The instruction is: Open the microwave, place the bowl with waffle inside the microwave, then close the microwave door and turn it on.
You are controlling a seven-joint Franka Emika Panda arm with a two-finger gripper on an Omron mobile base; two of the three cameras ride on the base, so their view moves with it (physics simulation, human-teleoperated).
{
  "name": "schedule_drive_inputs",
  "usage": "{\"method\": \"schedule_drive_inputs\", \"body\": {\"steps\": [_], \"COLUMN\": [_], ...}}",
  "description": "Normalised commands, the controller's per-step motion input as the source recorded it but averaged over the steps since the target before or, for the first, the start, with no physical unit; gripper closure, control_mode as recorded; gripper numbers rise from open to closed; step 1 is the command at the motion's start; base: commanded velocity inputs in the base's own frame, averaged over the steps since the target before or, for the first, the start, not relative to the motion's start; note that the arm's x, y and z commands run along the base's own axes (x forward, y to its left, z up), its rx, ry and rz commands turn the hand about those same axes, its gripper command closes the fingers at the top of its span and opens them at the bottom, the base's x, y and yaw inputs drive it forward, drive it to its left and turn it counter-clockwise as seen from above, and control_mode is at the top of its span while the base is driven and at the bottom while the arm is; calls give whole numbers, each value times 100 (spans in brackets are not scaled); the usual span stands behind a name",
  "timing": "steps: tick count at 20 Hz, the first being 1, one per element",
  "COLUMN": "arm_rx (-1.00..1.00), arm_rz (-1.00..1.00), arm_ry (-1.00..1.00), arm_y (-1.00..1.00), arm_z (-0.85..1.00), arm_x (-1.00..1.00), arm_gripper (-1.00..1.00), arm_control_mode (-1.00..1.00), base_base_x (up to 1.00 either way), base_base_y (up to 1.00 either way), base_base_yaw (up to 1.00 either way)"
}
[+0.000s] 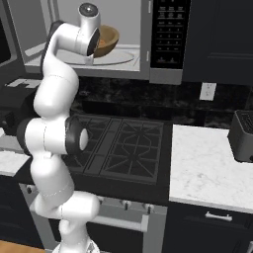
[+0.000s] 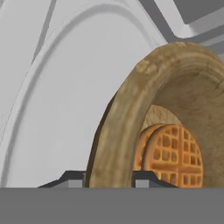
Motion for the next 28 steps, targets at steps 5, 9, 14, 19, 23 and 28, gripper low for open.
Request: {"method": "schedule_drive_inputs", "body": {"steps": [5,9,14,19,23,28], "arm_rx": [0,0,0,0,0,0], "arm_rz": [0,0,0,0,0,0], "arm_ry": [0,0,0,0,0,0], "arm_y": [0,0,0,0,2,0], "arm_z": [-27,-31,-38,-34,-2,0], "arm_x": [41,41,22,10,0,0], "arm_gripper": [100,100,100,100,100,100], "arm_control_mode": [-100,-100,-100,-100,-100,-100], "base_base_x": [0,0,0,0,0,0], "base_base_y": [0,0,0,0,0,0], "base_base_yaw": [0,0,0,0,0,0]}}
